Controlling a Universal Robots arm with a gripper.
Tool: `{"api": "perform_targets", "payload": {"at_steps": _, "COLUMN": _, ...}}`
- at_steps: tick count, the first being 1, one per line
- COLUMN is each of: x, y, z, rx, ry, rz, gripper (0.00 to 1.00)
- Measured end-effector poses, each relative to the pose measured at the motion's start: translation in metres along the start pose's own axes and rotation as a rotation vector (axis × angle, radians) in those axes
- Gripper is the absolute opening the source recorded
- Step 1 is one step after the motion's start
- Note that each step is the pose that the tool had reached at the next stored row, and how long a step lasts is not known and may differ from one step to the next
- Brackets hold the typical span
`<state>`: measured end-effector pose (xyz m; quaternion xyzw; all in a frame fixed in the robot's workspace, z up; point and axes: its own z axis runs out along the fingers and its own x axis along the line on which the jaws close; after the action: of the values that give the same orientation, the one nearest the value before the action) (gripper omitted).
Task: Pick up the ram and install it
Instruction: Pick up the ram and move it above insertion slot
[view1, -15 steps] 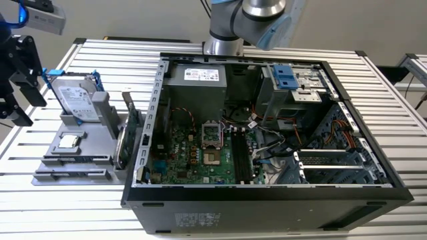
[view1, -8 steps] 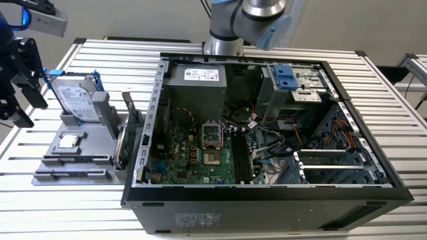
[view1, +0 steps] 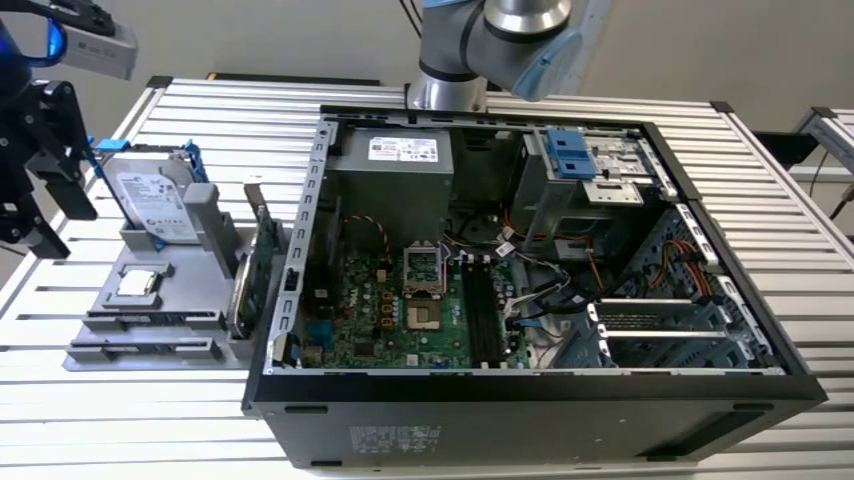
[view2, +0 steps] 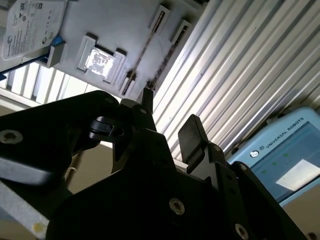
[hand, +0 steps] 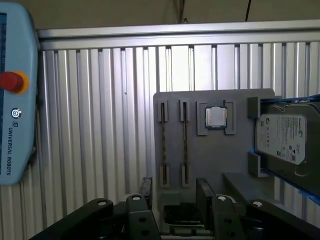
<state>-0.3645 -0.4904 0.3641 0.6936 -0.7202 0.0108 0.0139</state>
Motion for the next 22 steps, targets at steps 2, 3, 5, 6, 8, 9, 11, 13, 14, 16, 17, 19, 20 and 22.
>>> {"api": "perform_targets", "payload": {"at_steps": 2, "x": -0.0004, "y": 0.0, "z": 0.0008, "rx": 0.0, "ry": 0.003, "rz": 0.0, "gripper": 1.0}}
{"api": "perform_targets", "payload": {"at_steps": 3, "x": -0.0005, "y": 0.0, "z": 0.0012, "rx": 0.0001, "ry": 0.0041, "rz": 0.0, "gripper": 1.0}}
{"api": "perform_targets", "payload": {"at_steps": 5, "x": -0.0009, "y": 0.0, "z": 0.002, "rx": 0.0001, "ry": 0.007, "rz": 0.0, "gripper": 1.0}}
{"api": "perform_targets", "payload": {"at_steps": 6, "x": -0.0011, "y": 0.0001, "z": 0.0023, "rx": 0.0001, "ry": 0.0088, "rz": 0.0, "gripper": 1.0}}
{"api": "perform_targets", "payload": {"at_steps": 8, "x": -0.0017, "y": 0.0, "z": 0.0031, "rx": 0.0004, "ry": 0.0125, "rz": 0.0, "gripper": 1.0}}
{"api": "perform_targets", "payload": {"at_steps": 9, "x": -0.0018, "y": 0.0, "z": 0.0036, "rx": 0.0006, "ry": 0.0138, "rz": 0.0, "gripper": 1.0}}
{"api": "perform_targets", "payload": {"at_steps": 11, "x": -0.0021, "y": 0.0, "z": 0.0042, "rx": 0.0007, "ry": 0.0164, "rz": 0.0, "gripper": 1.0}}
{"api": "perform_targets", "payload": {"at_steps": 13, "x": -0.0023, "y": 0.0001, "z": 0.0047, "rx": 0.0006, "ry": 0.0195, "rz": 0.0, "gripper": 1.0}}
{"api": "perform_targets", "payload": {"at_steps": 14, "x": -0.0024, "y": 0.0001, "z": 0.0051, "rx": 0.0008, "ry": 0.0208, "rz": 0.0, "gripper": 1.0}}
{"api": "perform_targets", "payload": {"at_steps": 16, "x": -0.0026, "y": 0.0001, "z": 0.0057, "rx": 0.0008, "ry": 0.0251, "rz": 0.0, "gripper": 1.0}}
{"api": "perform_targets", "payload": {"at_steps": 17, "x": -0.0026, "y": 0.0, "z": 0.0062, "rx": 0.0009, "ry": 0.0267, "rz": 0.0, "gripper": 1.0}}
{"api": "perform_targets", "payload": {"at_steps": 19, "x": -0.0027, "y": 0.0, "z": 0.0074, "rx": 0.0008, "ry": 0.0284, "rz": 0.0, "gripper": 1.0}}
{"api": "perform_targets", "payload": {"at_steps": 20, "x": -0.0028, "y": 0.0001, "z": 0.0081, "rx": 0.0009, "ry": 0.0293, "rz": 0.0, "gripper": 1.0}}
{"api": "perform_targets", "payload": {"at_steps": 22, "x": -0.0031, "y": 0.0001, "z": 0.0099, "rx": 0.0012, "ry": 0.0314, "rz": 0.0, "gripper": 1.0}}
